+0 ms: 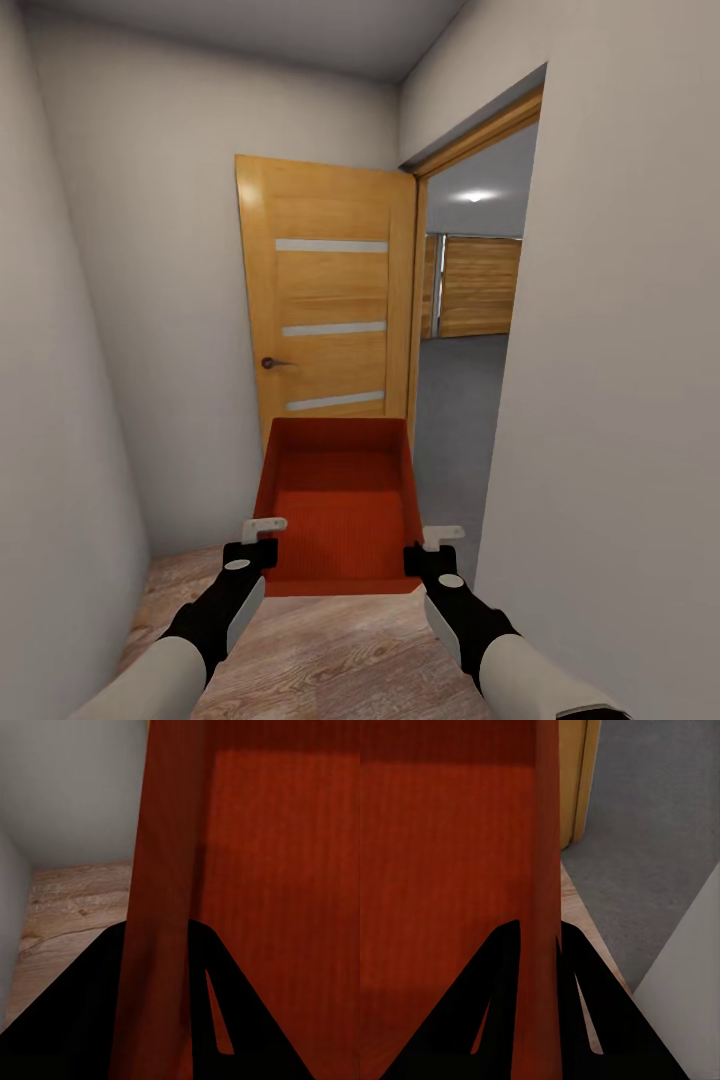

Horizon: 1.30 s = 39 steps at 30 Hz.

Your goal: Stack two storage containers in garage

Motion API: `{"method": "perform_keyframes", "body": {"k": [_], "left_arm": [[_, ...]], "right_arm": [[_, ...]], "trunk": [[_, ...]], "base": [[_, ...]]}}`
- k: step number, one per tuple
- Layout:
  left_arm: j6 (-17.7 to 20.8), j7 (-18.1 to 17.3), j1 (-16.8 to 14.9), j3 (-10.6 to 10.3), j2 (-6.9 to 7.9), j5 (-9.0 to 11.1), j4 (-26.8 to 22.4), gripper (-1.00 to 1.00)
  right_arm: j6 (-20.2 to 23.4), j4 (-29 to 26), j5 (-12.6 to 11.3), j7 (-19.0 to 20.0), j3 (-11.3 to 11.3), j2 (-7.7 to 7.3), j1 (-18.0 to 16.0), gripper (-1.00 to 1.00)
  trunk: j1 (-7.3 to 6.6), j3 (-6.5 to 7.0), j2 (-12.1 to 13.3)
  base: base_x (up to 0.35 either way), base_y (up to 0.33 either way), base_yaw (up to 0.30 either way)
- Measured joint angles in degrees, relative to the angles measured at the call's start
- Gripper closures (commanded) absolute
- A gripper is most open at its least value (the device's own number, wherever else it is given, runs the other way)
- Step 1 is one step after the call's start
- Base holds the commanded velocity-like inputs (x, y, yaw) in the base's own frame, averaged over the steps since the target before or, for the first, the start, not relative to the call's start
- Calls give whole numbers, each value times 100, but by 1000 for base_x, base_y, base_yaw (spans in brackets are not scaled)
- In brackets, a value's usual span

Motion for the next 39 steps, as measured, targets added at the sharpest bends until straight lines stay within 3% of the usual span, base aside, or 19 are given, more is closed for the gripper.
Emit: {"method": "perform_keyframes", "body": {"k": [15, 39], "left_arm": [[6, -2, -1, -13, -1, -30, -8, 100], [1, -5, -3, -11, -1, -28, 6, 100]], "right_arm": [[-9, 0, -7, -5, -9, 0, 1, 100], [-1, -2, -11, -5, -8, 0, 2, 100]], "trunk": [[-3, 0, -1], [-3, 0, -1]], "base": [[204, 130, -17], [276, 195, -235]]}}
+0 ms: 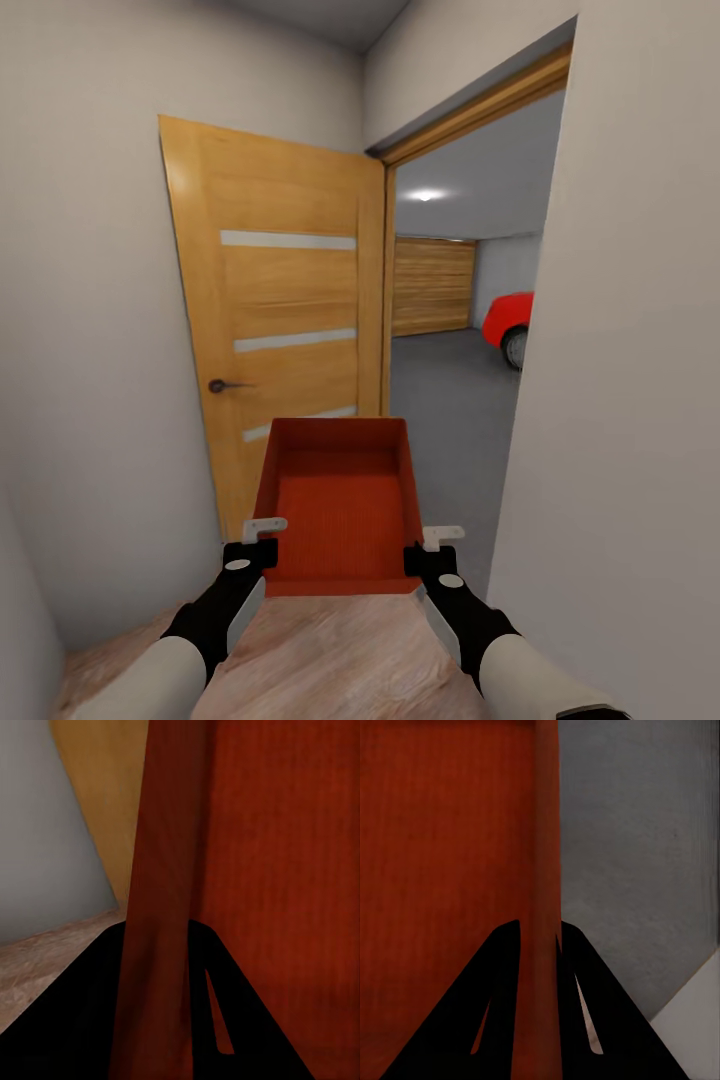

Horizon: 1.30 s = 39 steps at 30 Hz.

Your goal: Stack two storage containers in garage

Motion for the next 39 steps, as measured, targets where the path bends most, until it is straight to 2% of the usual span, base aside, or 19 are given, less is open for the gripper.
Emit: {"method": "perform_keyframes", "body": {"k": [5, 15, 24, 39], "left_arm": [[2, 0, 0, 0, 0, 0, -2, 100], [3, 0, 1, -4, 3, 2, -5, 100], [-5, -1, -1, -5, 3, 7, 7, 100], [-8, -3, -1, -8, 5, 10, 9, 100]], "right_arm": [[0, 0, 0, 0, 0, 0, 0, 100], [0, 1, -13, -8, 17, 0, 0, 100], [3, -1, -20, -19, 31, 0, 1, 100], [4, -1, -23, -21, 35, 0, 0, 100]], "trunk": [[0, 0, 0], [0, 0, 0], [0, 0, 0], [3, 0, 1]], "base": [[276, 214, -224], [277, 216, -42], [257, 202, -259], [26, 20, -285]]}}
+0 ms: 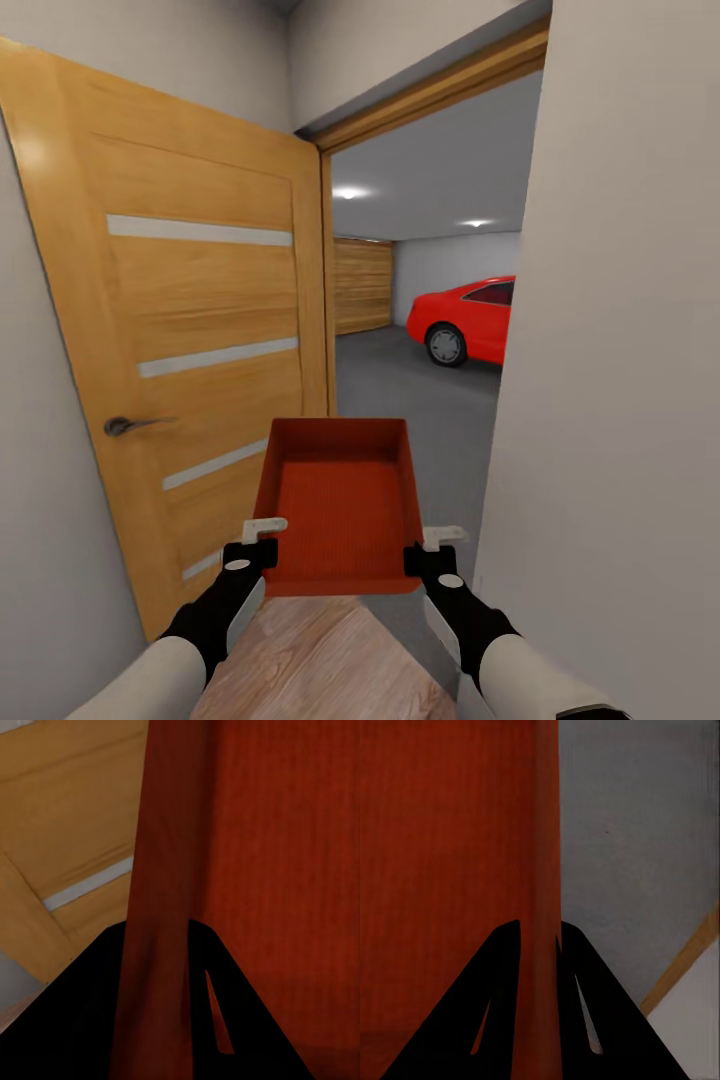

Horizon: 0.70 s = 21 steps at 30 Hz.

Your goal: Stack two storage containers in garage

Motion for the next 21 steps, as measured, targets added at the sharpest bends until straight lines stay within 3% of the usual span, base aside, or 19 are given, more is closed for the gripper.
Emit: {"method": "perform_keyframes", "body": {"k": [9, 17, 21], "left_arm": [[0, 0, 0, 1, 0, 1, 0, 100], [9, 2, 0, 1, -2, -3, -9, 100], [12, 4, 1, 2, -1, -3, -12, 100]], "right_arm": [[0, 0, 3, 2, -3, 0, 0, 100], [0, 0, 1, 4, -7, 0, 0, 100], [1, 2, 1, 3, -3, 0, -1, 100]], "trunk": [[-1, 0, 0], [-2, 0, -1], [-2, 0, -1]], "base": [[30, 21, -286], [221, 195, -281], [244, 218, -96]]}}
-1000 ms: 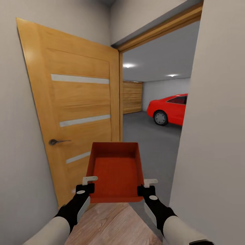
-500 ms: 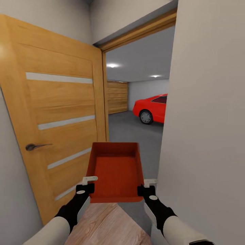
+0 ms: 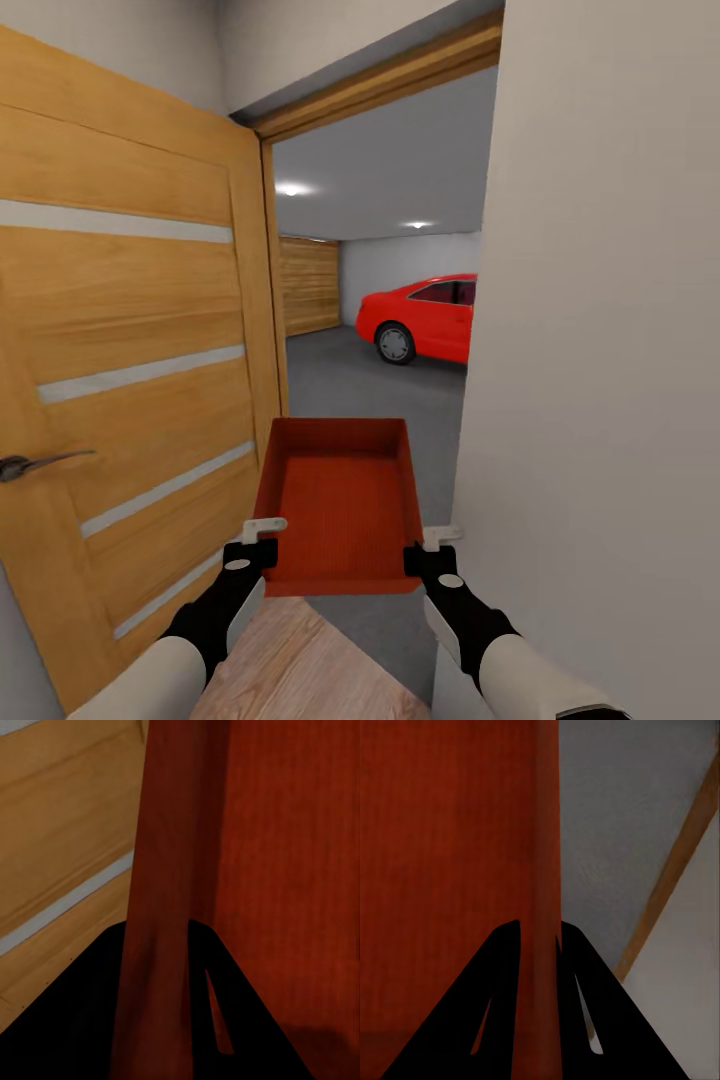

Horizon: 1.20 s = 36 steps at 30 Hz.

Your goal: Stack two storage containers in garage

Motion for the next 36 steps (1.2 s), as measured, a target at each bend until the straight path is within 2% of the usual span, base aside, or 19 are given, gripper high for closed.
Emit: {"method": "perform_keyframes", "body": {"k": [14, 36], "left_arm": [[0, 0, 0, -4, 1, -2, 2, 100], [-3, -1, -1, 2, -3, -1, 41, 100]], "right_arm": [[-9, 9, -5, 5, -3, 0, 0, 100], [-1, 34, -1, 2, -8, 0, 1, 100]], "trunk": [[0, 0, 0], [0, 0, 0]], "base": [[245, 219, -15], [245, 219, -231]]}}
